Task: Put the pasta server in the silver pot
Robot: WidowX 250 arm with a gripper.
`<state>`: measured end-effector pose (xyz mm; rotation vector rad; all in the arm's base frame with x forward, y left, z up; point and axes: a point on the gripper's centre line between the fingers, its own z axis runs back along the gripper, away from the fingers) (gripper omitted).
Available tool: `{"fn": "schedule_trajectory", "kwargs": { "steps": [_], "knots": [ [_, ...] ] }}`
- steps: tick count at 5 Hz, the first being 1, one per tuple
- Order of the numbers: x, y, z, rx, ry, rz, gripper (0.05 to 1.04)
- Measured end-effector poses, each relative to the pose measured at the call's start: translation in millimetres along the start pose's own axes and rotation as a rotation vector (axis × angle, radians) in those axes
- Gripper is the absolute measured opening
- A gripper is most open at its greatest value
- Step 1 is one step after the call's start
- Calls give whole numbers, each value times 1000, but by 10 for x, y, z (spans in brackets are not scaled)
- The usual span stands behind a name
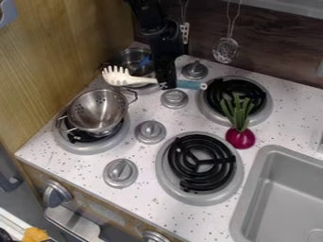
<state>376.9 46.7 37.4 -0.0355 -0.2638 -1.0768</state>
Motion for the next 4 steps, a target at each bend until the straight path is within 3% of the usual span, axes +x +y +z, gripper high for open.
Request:
{"fn": "schedule_trajectory", "kwargs": {
  "steps": [2,3,4],
  "knots": [
    [-215,-143,-9,25,-149,277,226],
    [-306,-201,39,73,-176,319,226],
    [-401,-200,83,67,-181,360,226]
  ]
}}
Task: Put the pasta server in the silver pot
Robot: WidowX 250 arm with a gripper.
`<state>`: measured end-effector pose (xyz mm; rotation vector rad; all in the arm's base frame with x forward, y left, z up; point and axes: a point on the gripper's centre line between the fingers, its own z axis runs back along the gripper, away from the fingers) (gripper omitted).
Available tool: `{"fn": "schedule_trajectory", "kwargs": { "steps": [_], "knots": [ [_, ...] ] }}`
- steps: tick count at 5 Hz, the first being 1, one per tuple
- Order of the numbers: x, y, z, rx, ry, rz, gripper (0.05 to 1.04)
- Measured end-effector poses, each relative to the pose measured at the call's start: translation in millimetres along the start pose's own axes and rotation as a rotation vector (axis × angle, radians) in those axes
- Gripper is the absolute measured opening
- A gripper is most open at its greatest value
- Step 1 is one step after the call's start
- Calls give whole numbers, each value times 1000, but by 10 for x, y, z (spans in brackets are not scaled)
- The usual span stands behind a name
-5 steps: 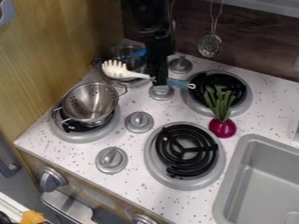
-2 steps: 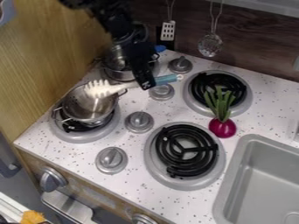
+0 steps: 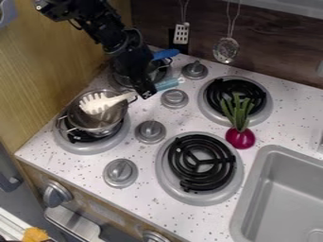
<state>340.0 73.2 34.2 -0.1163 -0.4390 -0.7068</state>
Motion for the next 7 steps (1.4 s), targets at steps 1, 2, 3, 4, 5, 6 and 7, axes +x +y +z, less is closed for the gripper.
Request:
{"fn": "schedule_trajectory", "kwargs": {
  "steps": [1,2,3,4,5,6,7],
  "knots": [
    [-17,-8,1,-3,-5,-1,226],
    [-22,58,95,29,-17,2,226],
    [-69,52,100,24,-39,27,226],
    [-93,103,120,42,-75,27,226],
    [-102,104,123,45,-93,43,226],
    [-92,100,114,47,-104,57,274],
    [-135,99,97,27,-116,73,554]
  ]
}}
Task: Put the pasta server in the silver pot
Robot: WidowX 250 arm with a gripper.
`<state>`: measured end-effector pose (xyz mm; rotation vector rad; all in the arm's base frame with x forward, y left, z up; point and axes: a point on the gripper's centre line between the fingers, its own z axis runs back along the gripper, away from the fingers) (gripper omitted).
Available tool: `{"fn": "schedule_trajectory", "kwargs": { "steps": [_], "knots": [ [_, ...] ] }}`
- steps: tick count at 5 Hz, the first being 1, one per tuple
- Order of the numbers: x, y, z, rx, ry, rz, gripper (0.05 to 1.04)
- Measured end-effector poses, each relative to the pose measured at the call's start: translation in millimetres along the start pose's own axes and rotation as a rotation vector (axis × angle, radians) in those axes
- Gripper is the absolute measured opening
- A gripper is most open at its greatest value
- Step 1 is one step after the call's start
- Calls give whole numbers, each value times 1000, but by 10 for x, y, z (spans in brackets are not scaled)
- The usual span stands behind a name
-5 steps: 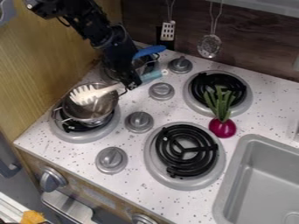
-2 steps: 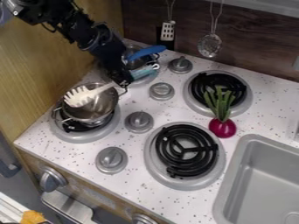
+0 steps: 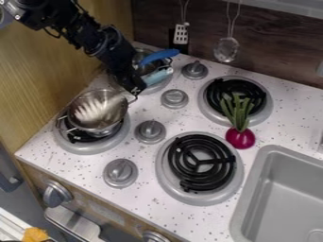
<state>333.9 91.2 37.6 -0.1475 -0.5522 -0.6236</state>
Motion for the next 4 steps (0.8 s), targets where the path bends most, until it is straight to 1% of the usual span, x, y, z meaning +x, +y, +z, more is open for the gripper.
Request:
{"fn": "schedule_trajectory", "kwargs": {
  "steps": [1,2,3,4],
  "knots": [
    [-17,-2,4,-4,6,-2,860],
    [-32,-21,9,-15,17,17,1007],
    [-57,-15,16,-9,38,33,1003],
    [-16,32,85,-29,69,-3,1000]
  ]
}}
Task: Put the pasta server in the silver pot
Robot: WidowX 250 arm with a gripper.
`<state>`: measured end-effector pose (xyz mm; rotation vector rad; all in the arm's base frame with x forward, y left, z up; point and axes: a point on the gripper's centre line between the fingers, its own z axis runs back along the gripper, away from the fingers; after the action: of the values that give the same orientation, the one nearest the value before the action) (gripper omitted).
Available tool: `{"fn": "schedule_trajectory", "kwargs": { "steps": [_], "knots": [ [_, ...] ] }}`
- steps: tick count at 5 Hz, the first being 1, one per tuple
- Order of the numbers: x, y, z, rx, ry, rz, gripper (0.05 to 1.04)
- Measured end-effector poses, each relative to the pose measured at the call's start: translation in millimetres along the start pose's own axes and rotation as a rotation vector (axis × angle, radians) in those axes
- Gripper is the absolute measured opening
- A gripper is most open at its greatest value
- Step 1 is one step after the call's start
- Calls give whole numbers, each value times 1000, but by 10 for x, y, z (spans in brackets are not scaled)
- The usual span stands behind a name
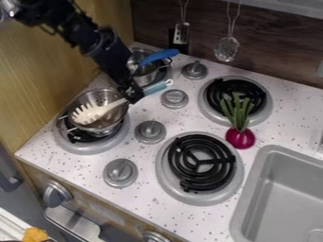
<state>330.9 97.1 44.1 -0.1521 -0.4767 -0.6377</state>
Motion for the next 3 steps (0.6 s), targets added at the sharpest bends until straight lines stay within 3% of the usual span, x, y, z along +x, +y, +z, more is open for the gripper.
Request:
{"fn": "schedule_trajectory", "kwargs": {
  "steps": [1,2,3],
  "knots": [
    [58,43,85,-21,71,23,1001],
    [207,53,161,1,194,135,1000],
    [407,32,177,58,257,155,1000]
  ]
}}
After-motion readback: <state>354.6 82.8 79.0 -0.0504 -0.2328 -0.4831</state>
